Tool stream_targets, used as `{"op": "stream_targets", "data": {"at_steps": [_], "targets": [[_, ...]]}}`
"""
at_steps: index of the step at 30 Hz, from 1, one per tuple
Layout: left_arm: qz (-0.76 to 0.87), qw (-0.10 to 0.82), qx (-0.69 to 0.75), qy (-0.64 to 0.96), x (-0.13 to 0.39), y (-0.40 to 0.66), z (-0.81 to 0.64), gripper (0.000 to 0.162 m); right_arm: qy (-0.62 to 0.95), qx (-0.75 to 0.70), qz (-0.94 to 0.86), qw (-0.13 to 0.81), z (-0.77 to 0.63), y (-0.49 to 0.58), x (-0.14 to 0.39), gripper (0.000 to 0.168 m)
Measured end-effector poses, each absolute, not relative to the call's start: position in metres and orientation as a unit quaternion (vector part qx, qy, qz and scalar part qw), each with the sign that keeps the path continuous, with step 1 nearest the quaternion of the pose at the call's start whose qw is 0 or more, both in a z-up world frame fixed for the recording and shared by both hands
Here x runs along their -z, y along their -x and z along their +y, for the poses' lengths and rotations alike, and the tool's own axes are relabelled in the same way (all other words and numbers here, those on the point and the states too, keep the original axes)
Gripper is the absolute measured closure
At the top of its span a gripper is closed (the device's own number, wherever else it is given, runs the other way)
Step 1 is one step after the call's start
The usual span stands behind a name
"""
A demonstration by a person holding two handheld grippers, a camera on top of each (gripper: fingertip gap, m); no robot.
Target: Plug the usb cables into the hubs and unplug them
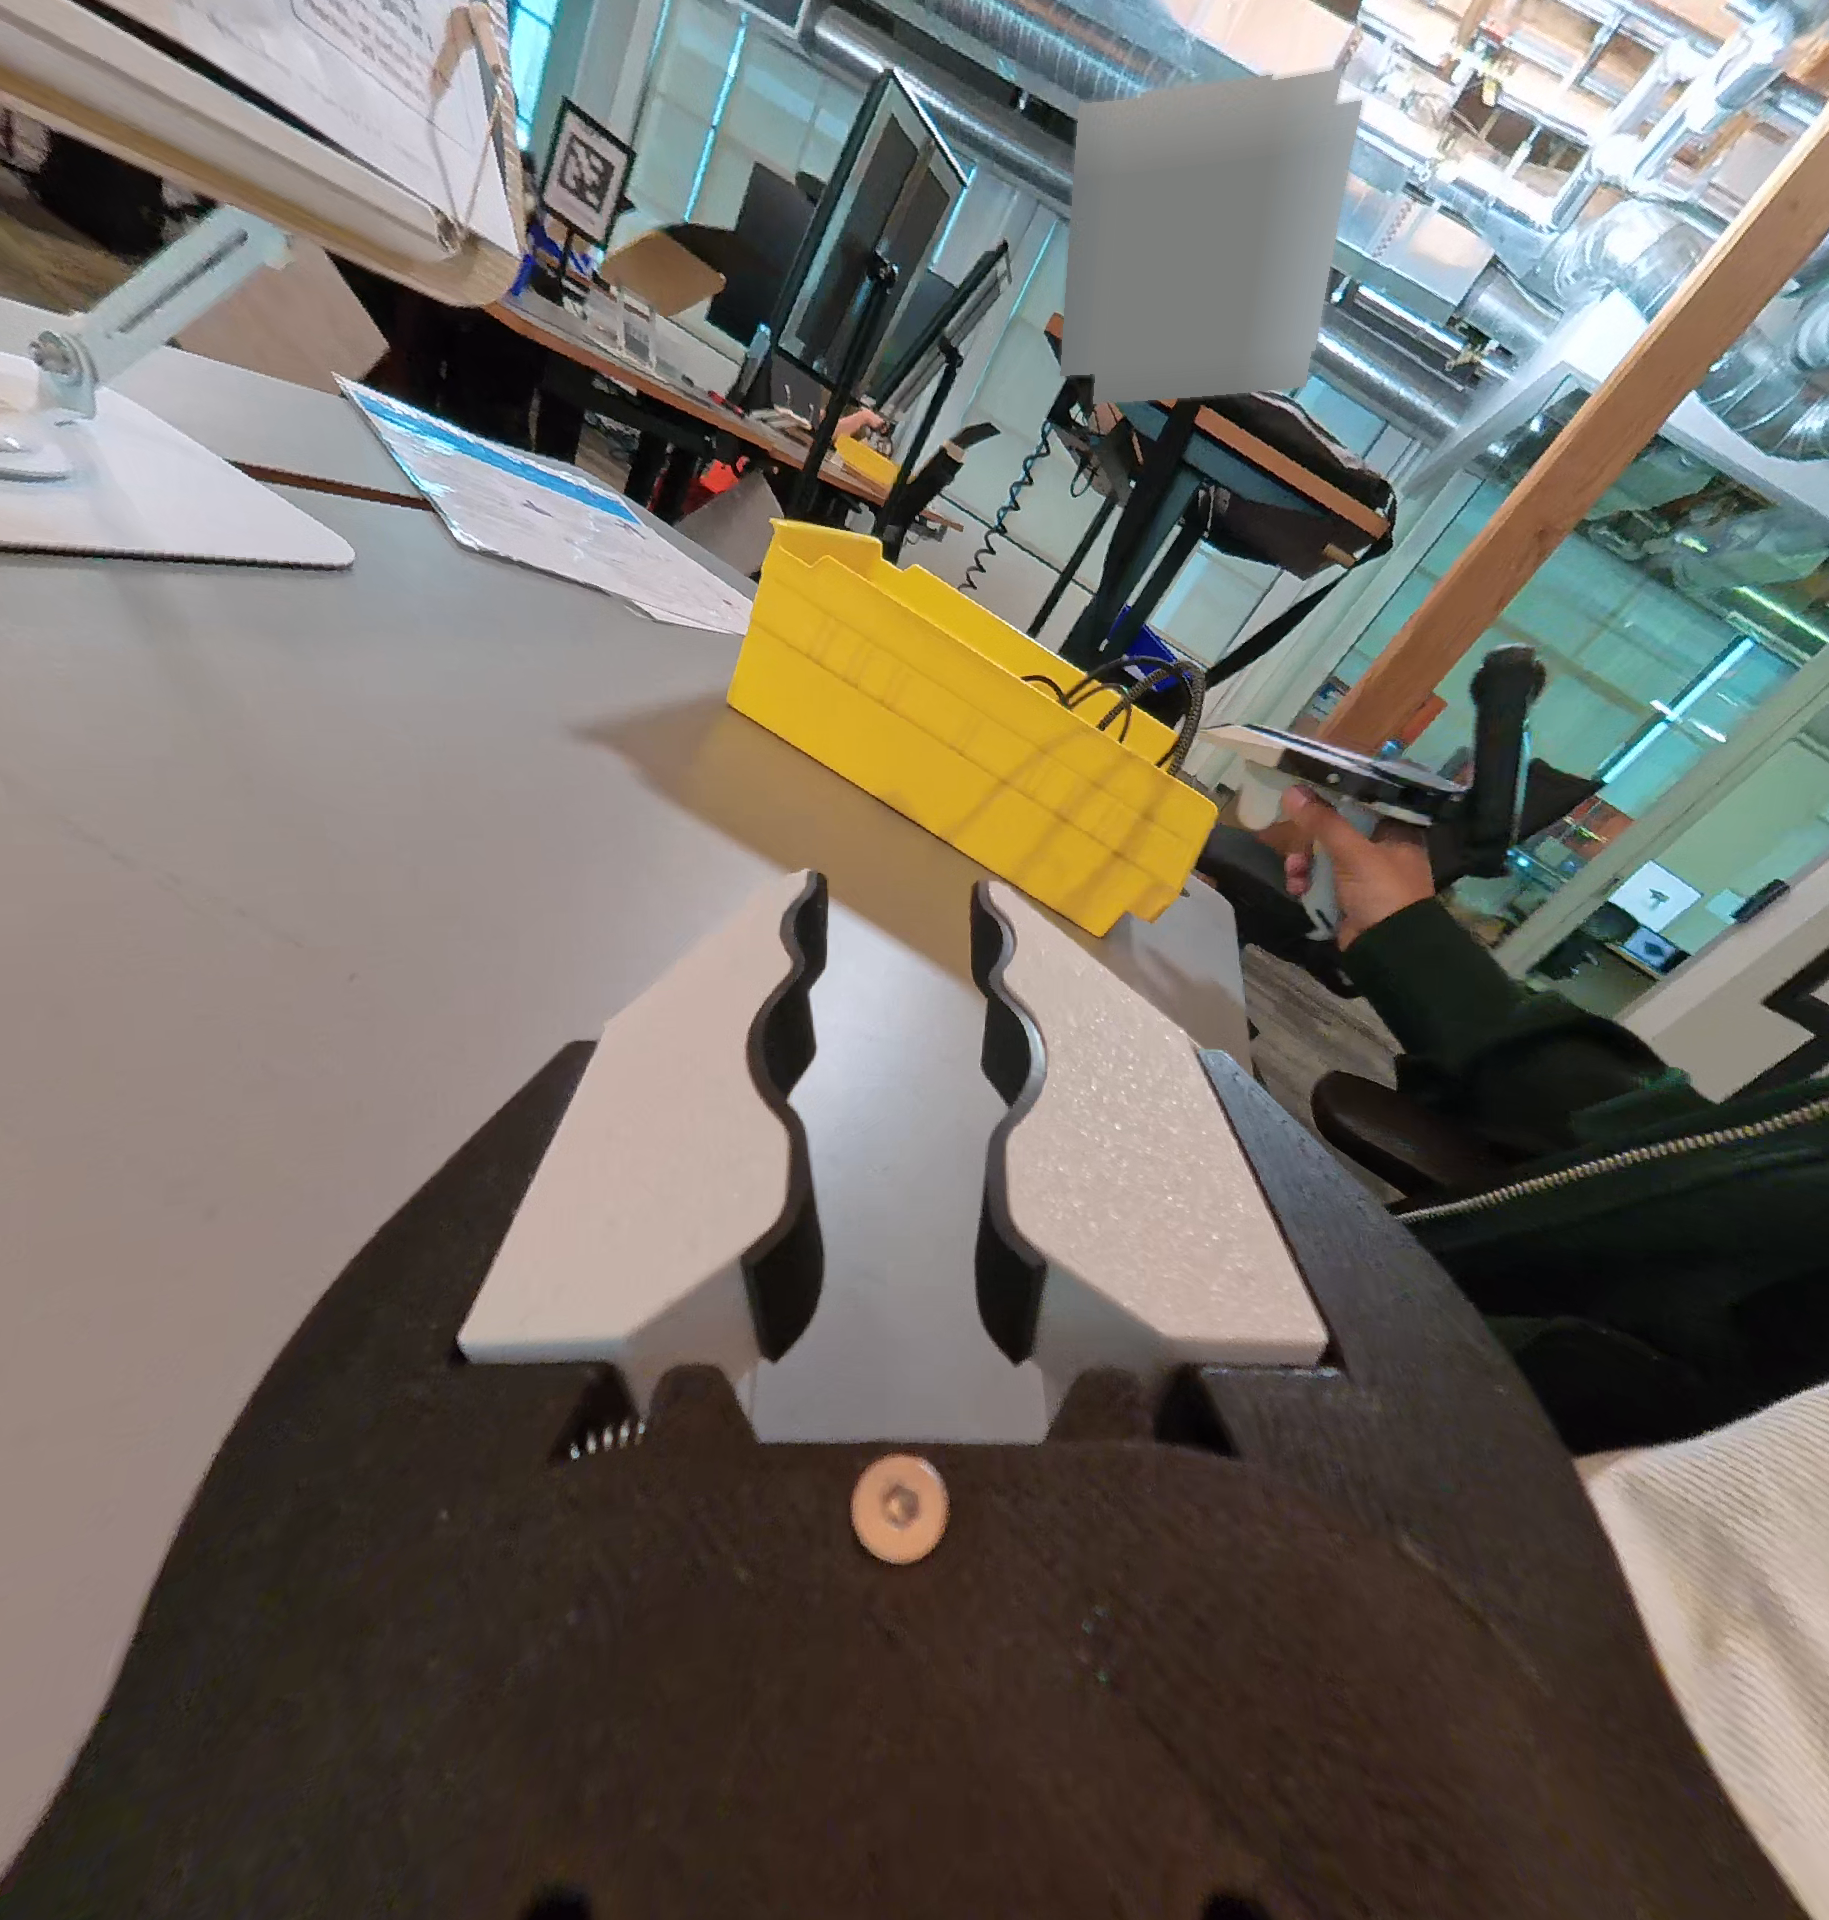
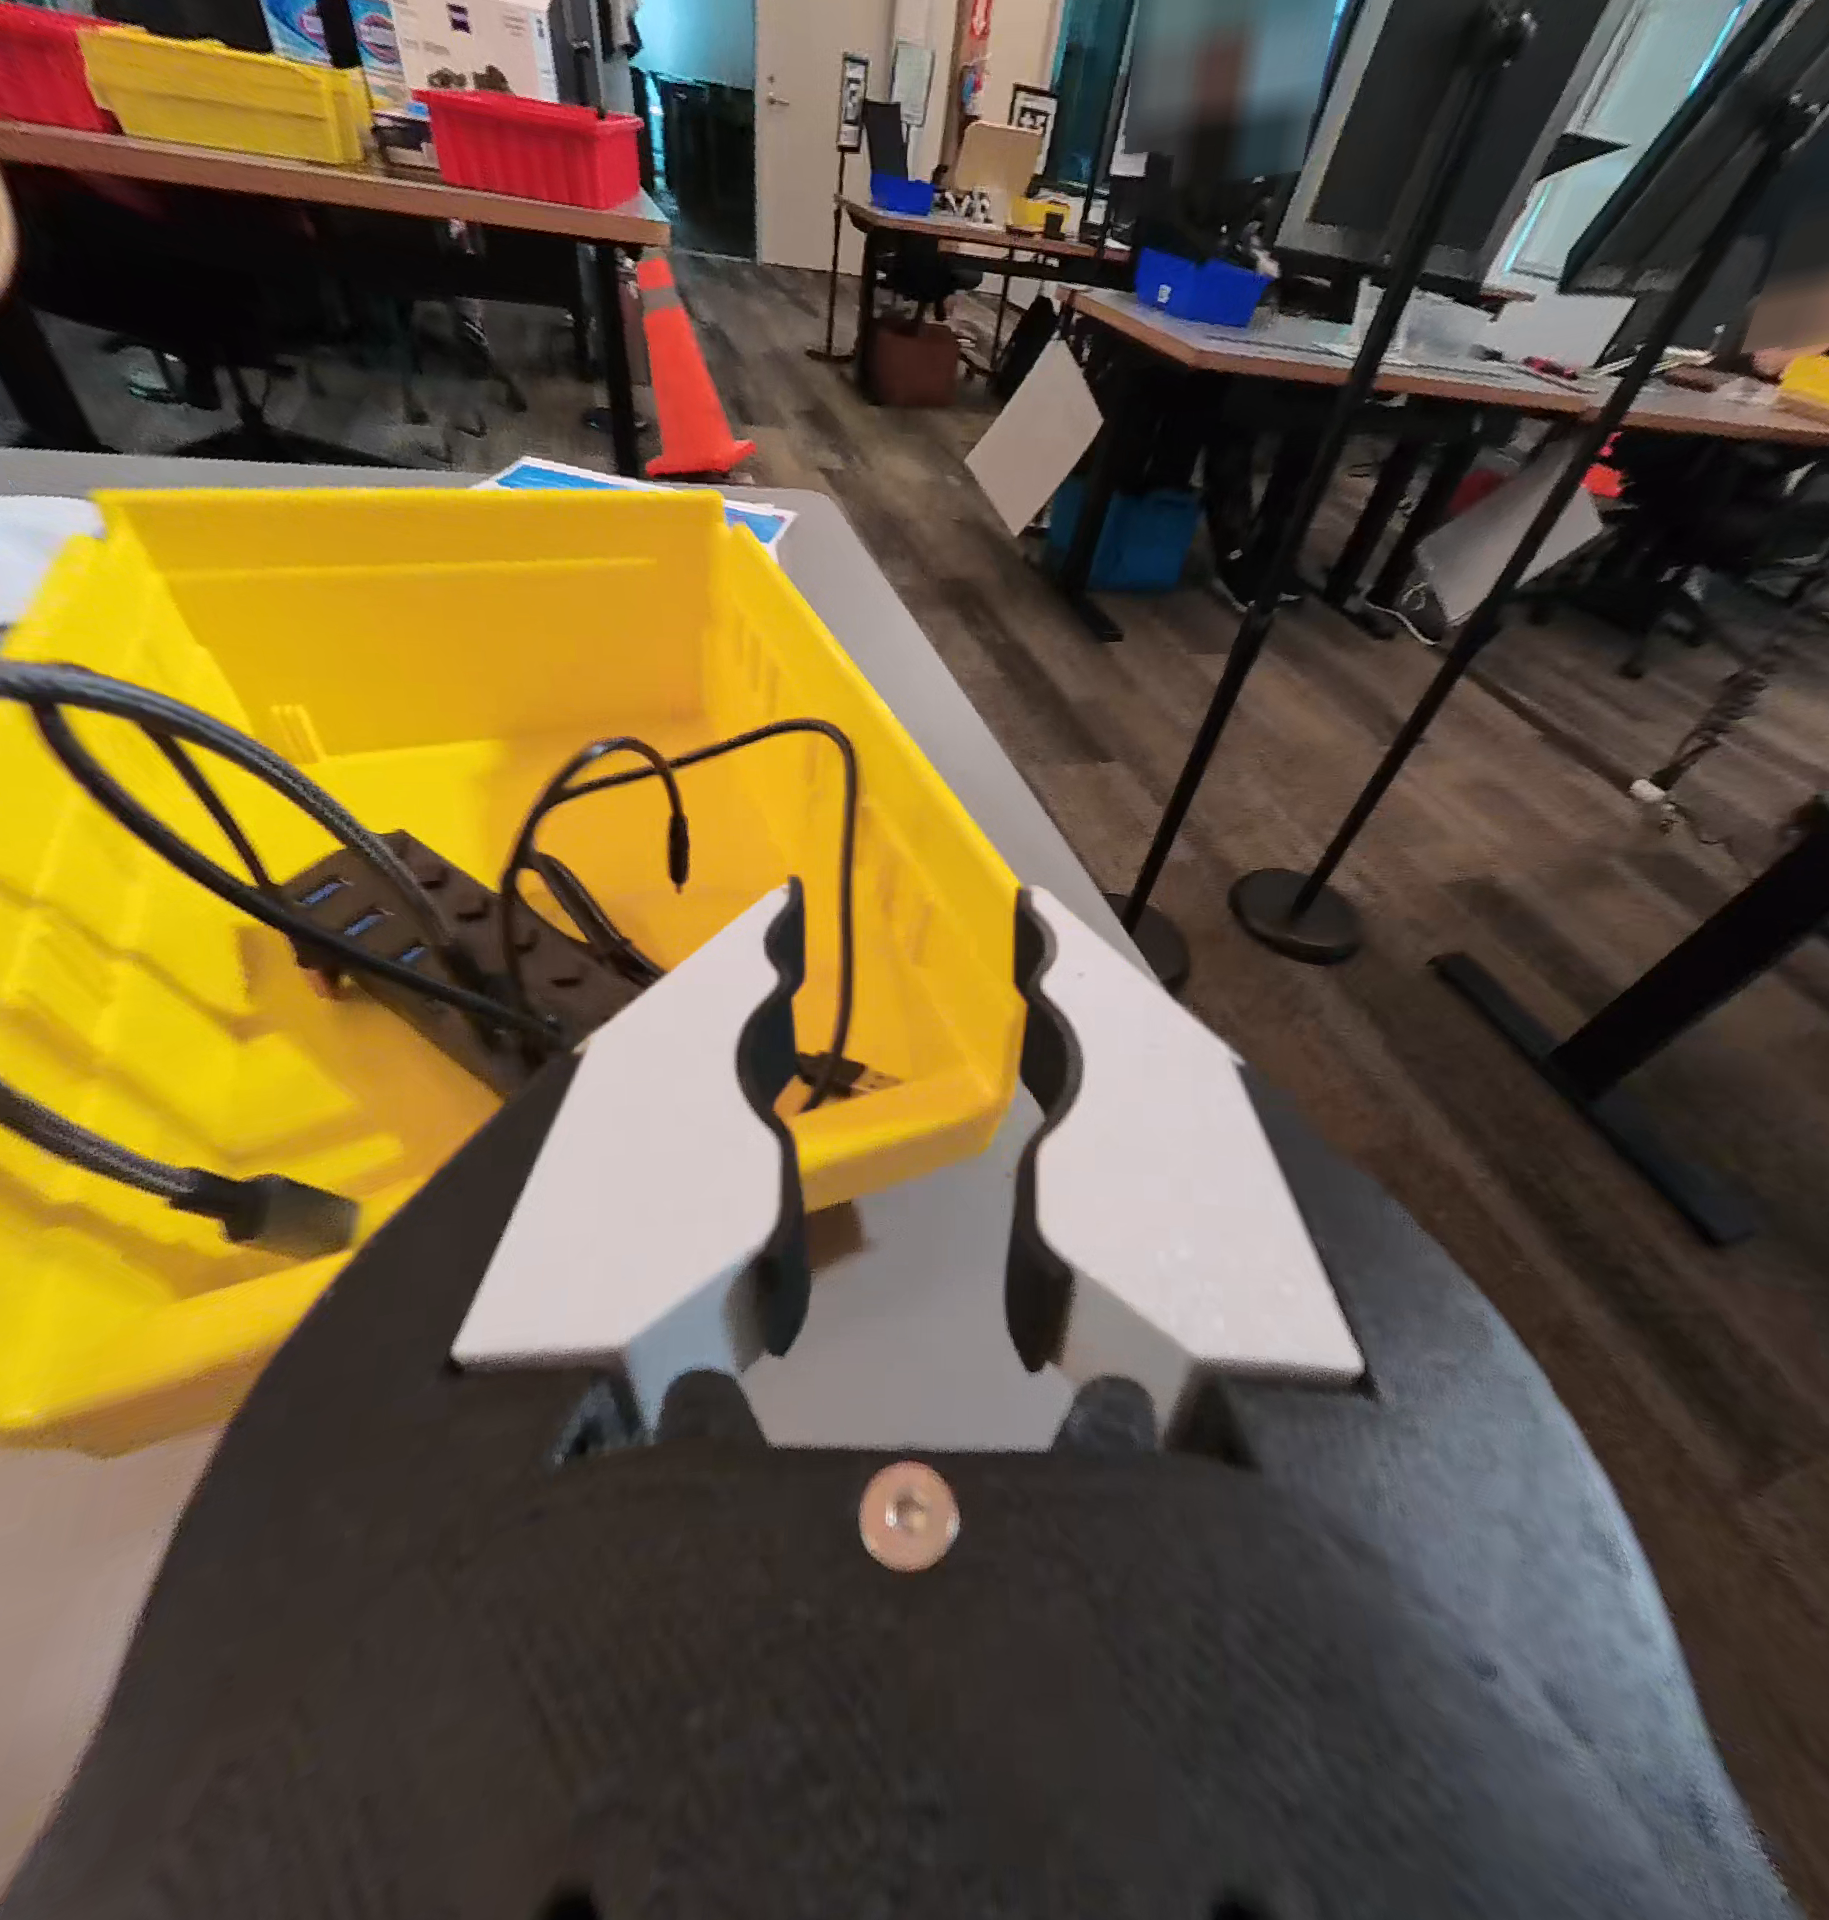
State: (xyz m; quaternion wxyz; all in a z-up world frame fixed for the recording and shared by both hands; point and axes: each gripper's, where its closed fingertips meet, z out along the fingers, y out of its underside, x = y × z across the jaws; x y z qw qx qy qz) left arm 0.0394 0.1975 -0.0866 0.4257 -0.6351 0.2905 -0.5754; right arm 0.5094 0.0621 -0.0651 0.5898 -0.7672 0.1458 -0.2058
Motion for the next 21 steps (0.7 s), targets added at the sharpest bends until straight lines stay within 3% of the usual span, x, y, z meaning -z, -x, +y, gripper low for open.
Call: {"op": "stream_targets", "data": {"at_steps": [4,7,12,14,16,21], "targets": [[0.302,0.389,0.596,0.634,0.085,-0.042,0.189,0.140,0.766,0.217,0.170,0.581,0.064,-0.537,0.086,0.120],[0.296,0.388,0.600,0.634,0.086,-0.042,0.190,0.140,0.778,0.202,0.169,0.570,0.087,-0.553,0.105,0.086],[0.292,0.378,0.610,0.632,0.087,-0.044,0.188,0.141,0.790,0.137,0.168,0.573,0.118,-0.565,0.110,0.073],[0.295,0.381,0.607,0.632,0.087,-0.044,0.187,0.141,0.810,0.073,0.160,0.560,0.131,-0.556,0.118,0.089],[0.300,0.383,0.603,0.632,0.089,-0.045,0.187,0.141,0.825,0.016,0.161,0.541,0.140,-0.546,0.126,0.117],[0.309,0.385,0.596,0.633,0.092,-0.048,0.186,0.140,0.807,-0.058,0.144,0.570,0.142,-0.524,0.120,0.146]]}}
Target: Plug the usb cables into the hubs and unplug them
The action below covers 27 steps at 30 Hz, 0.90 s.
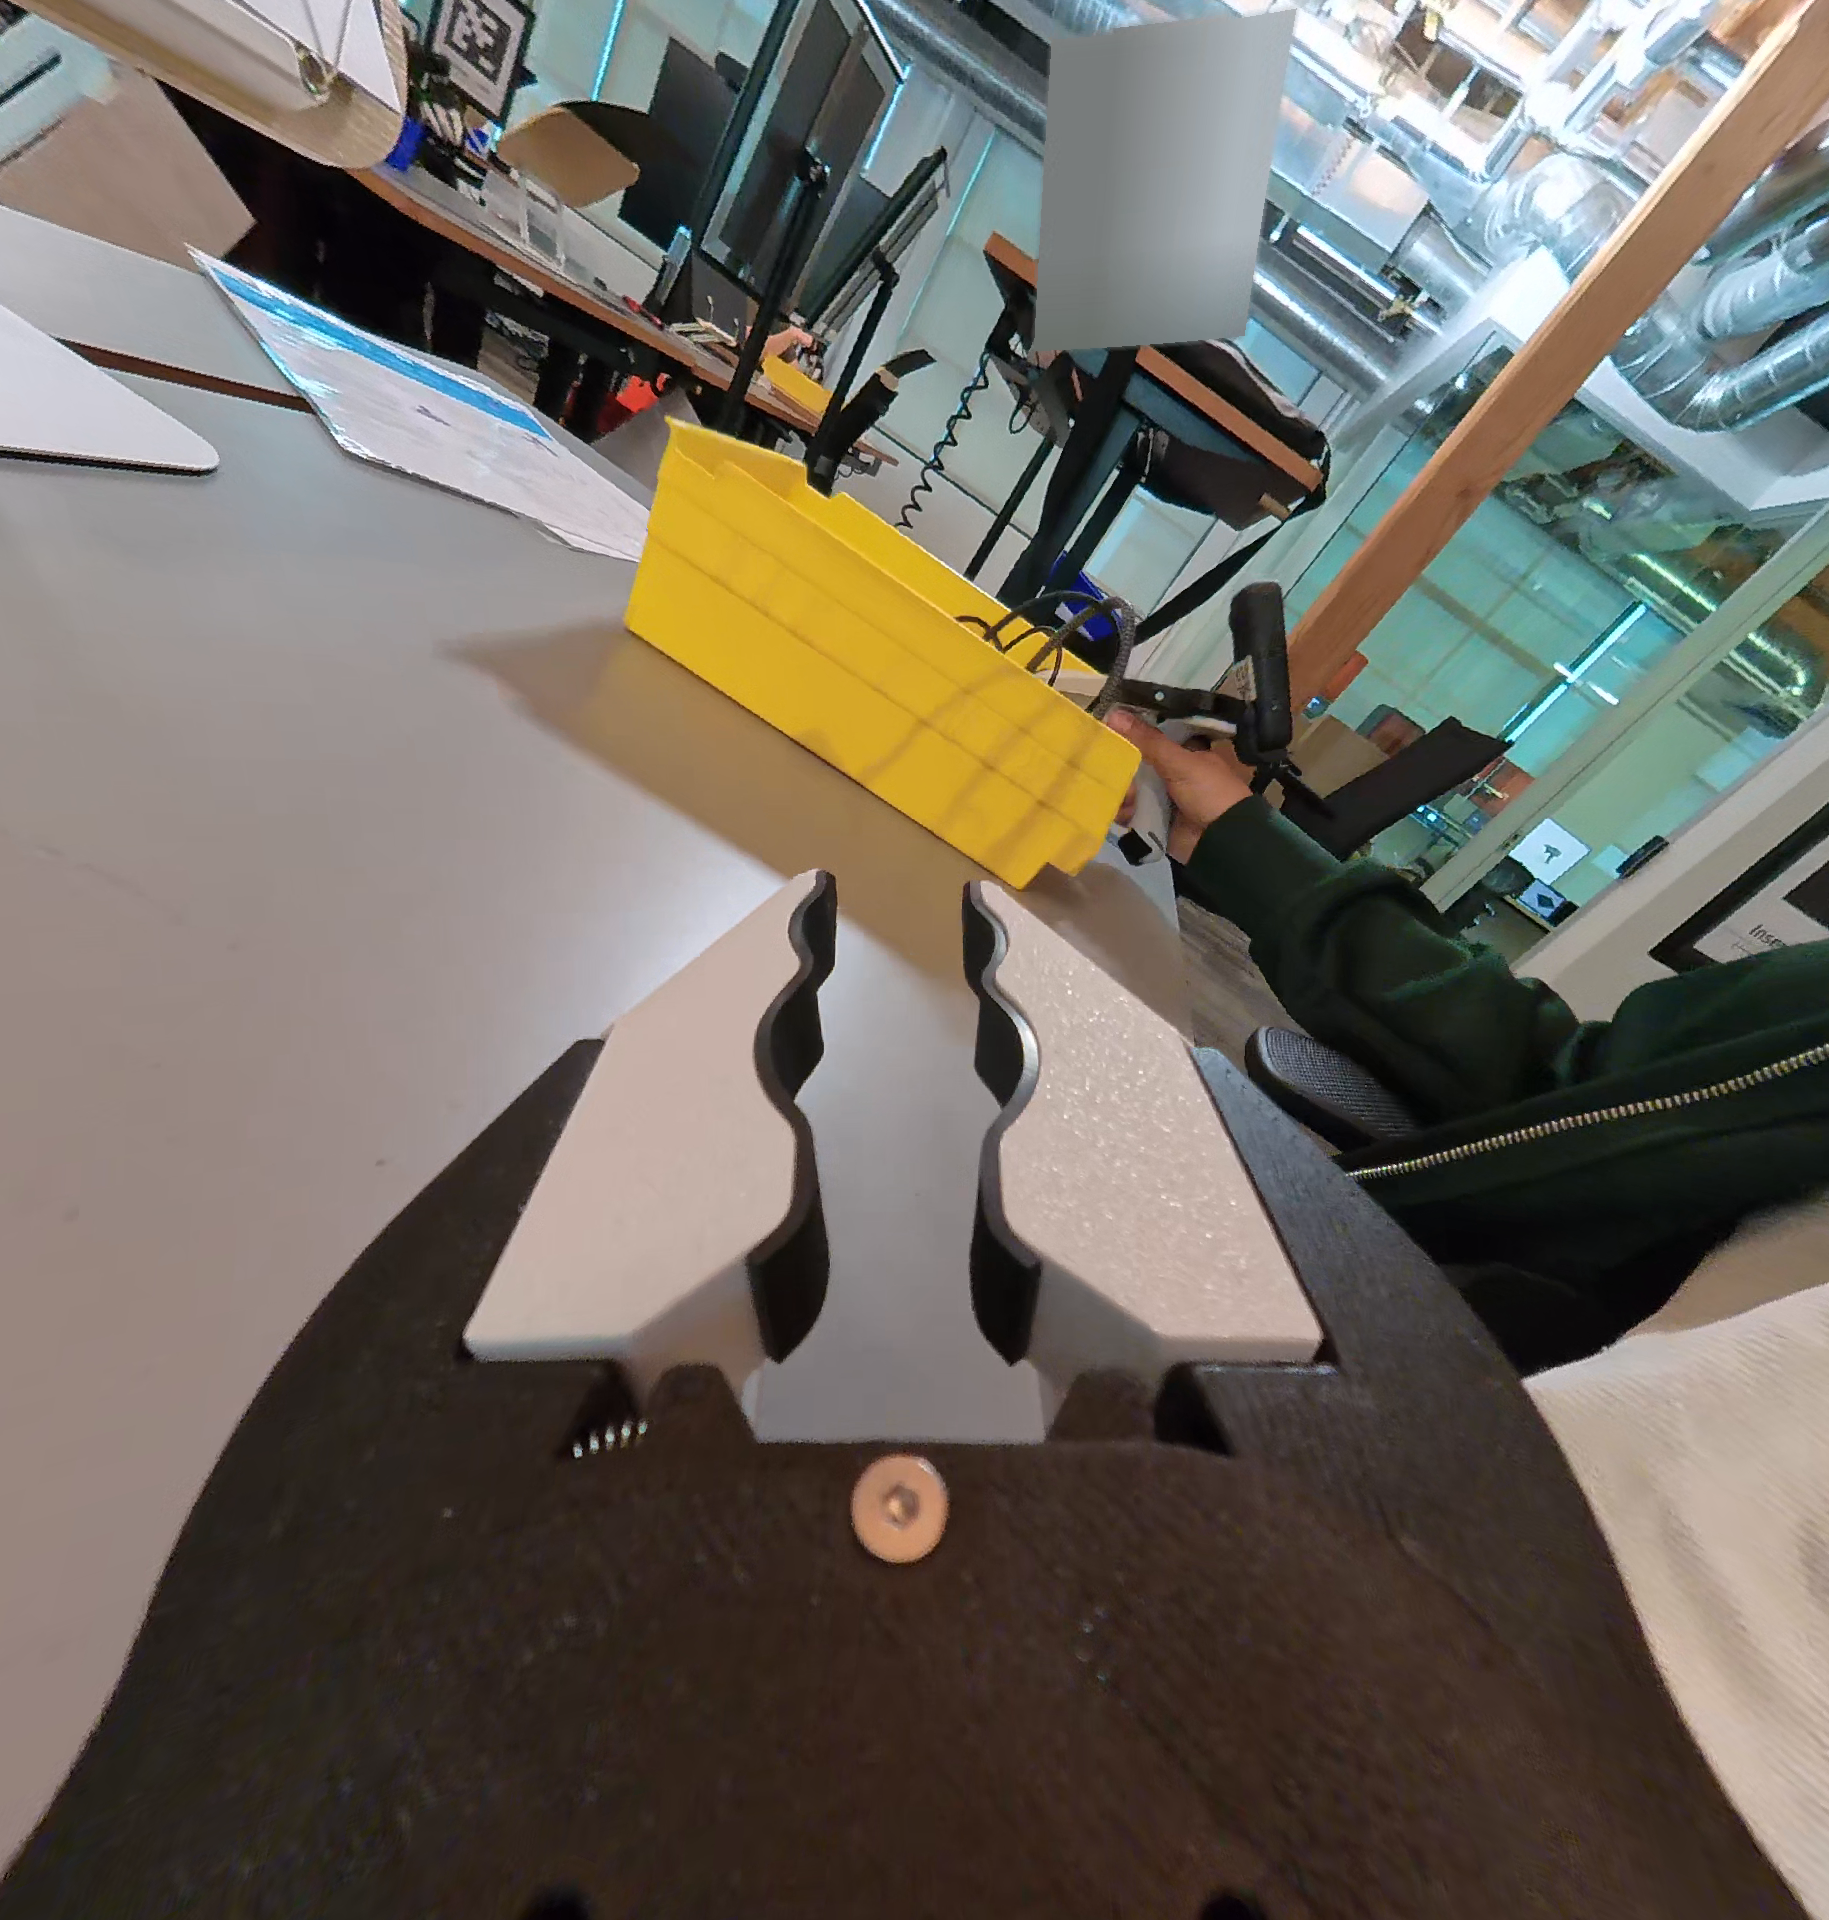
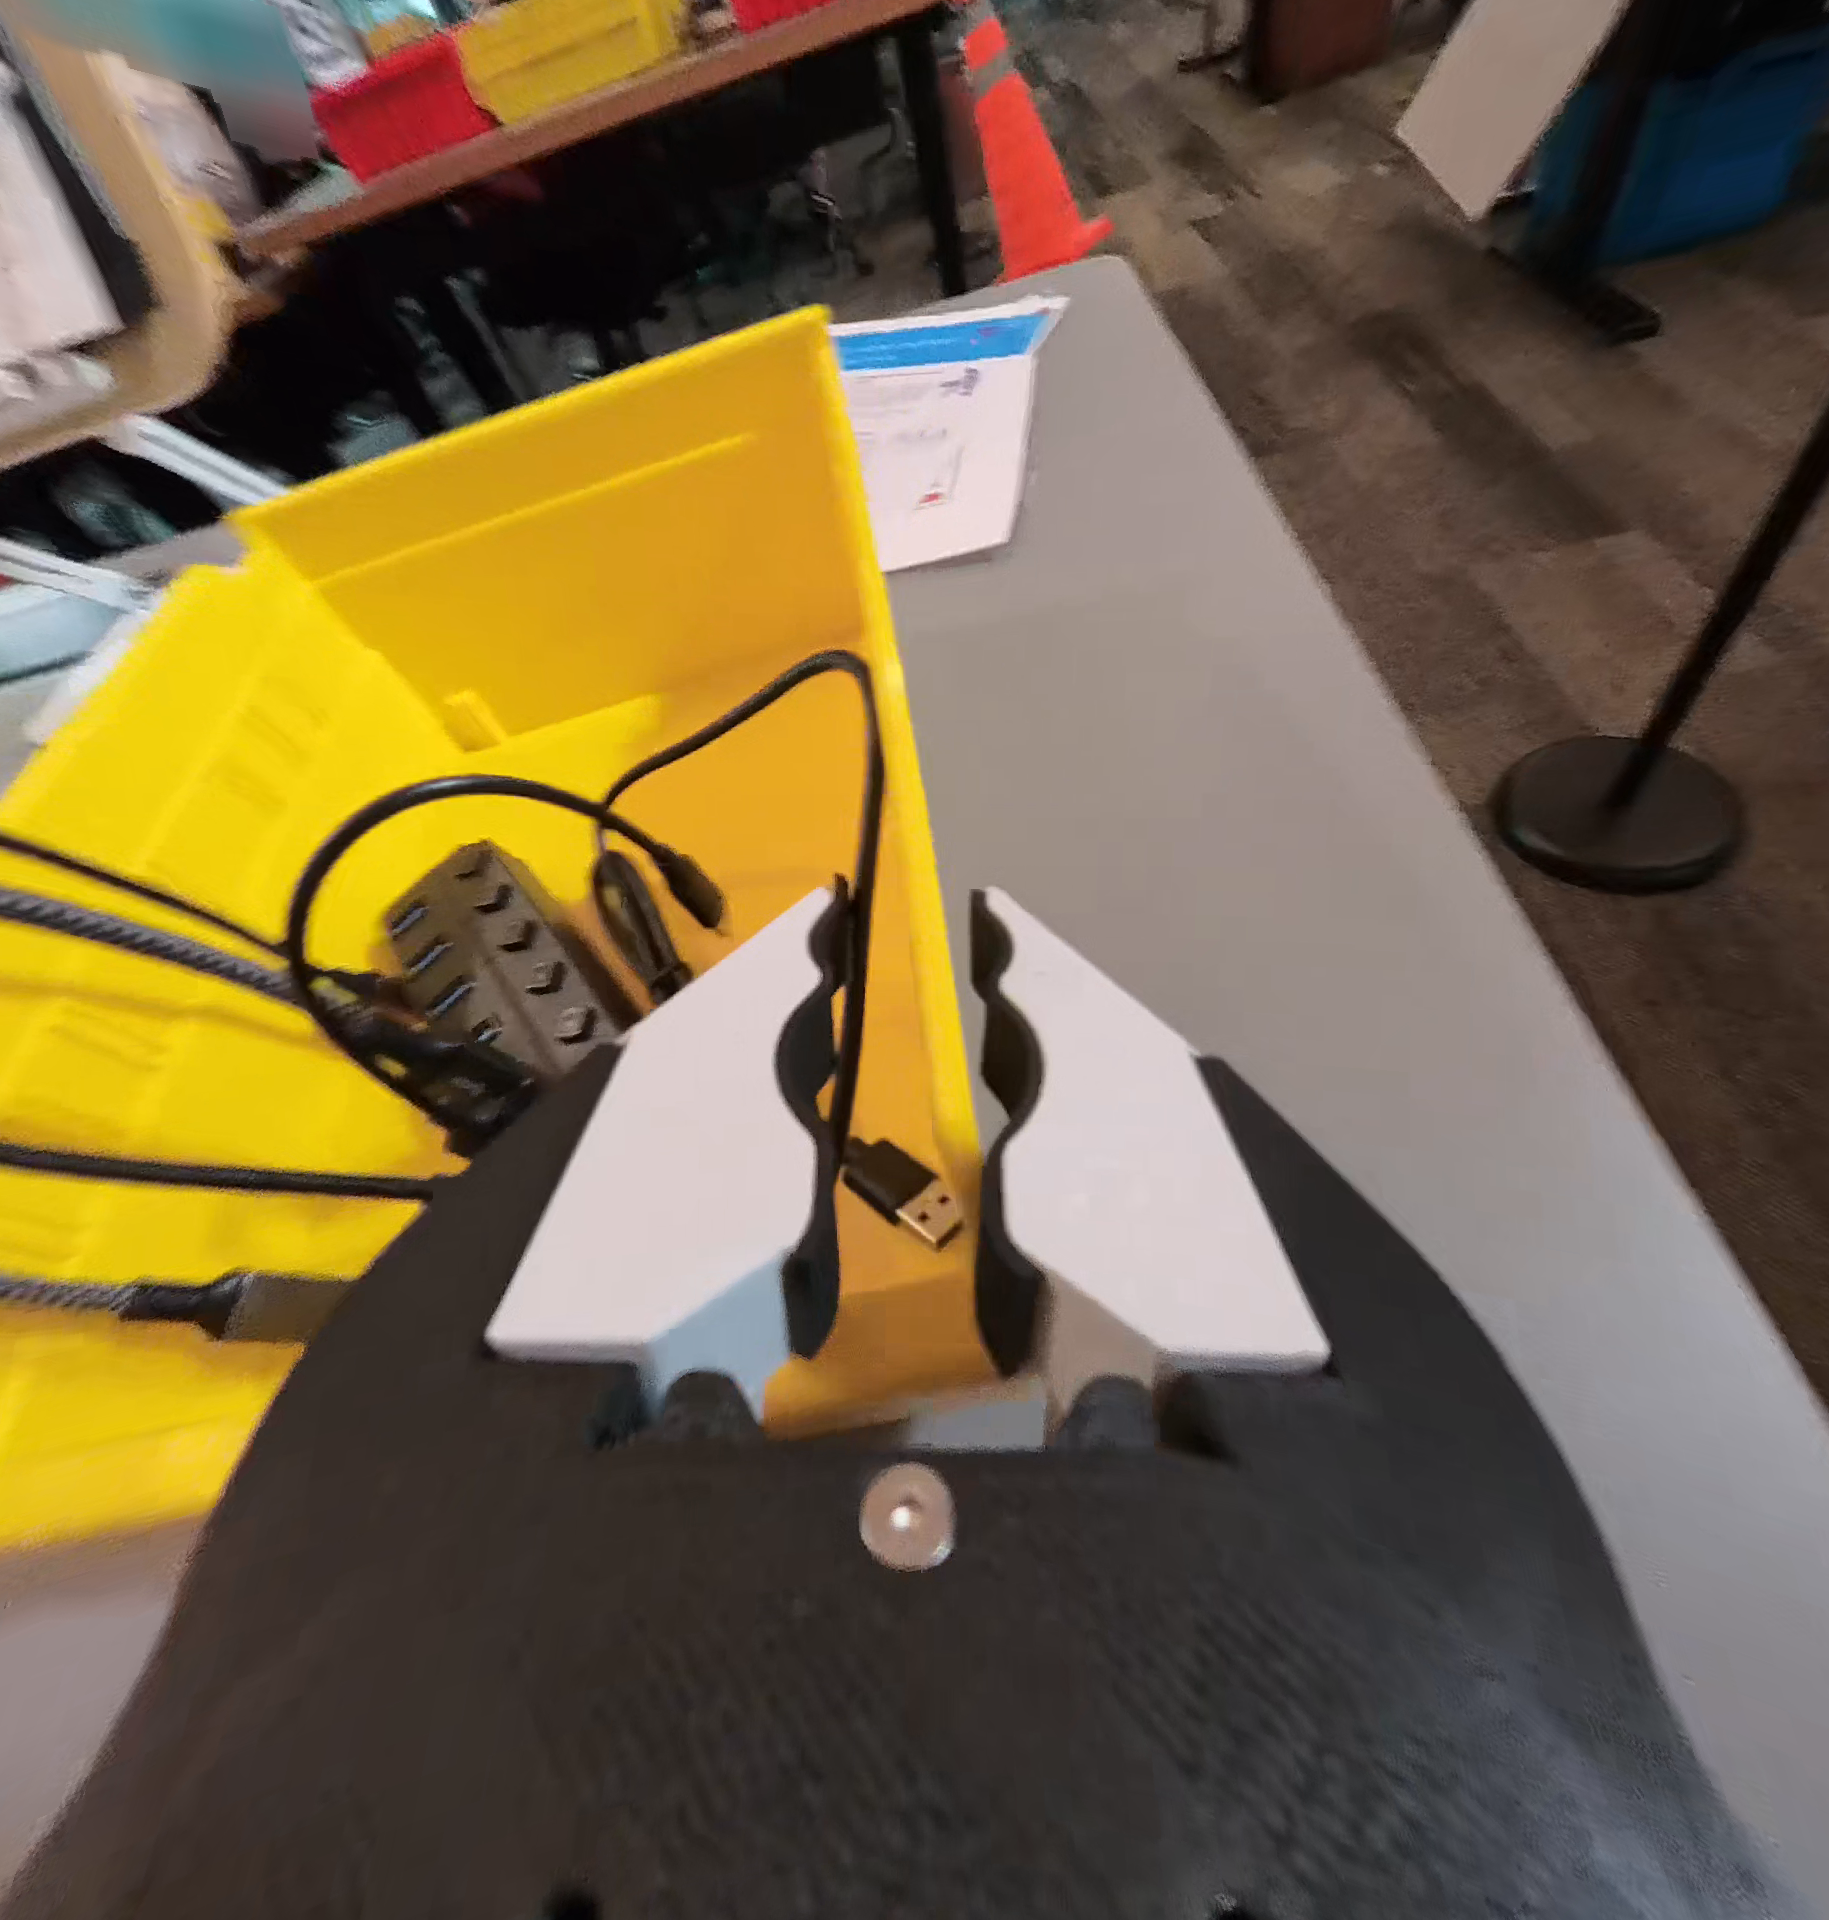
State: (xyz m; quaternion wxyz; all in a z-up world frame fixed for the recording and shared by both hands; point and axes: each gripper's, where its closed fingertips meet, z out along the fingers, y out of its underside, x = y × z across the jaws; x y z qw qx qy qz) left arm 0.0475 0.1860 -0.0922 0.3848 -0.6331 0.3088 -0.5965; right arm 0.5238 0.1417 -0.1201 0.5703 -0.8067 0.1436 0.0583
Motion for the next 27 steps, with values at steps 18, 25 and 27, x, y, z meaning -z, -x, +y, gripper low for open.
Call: {"op": "stream_targets", "data": {"at_steps": [18,25,27], "targets": [[0.222,0.631,0.391,0.632,0.051,0.040,0.243,0.109,0.867,0.039,0.045,0.495,0.132,-0.412,0.123,0.160],[0.157,0.716,0.227,0.641,0.044,0.104,0.256,0.128,0.798,-0.124,0.166,0.566,0.146,-0.327,0.117,0.151],[0.133,0.721,0.245,0.634,0.037,0.109,0.257,0.128,0.807,-0.044,0.117,0.578,0.154,-0.323,0.112,0.150]]}}
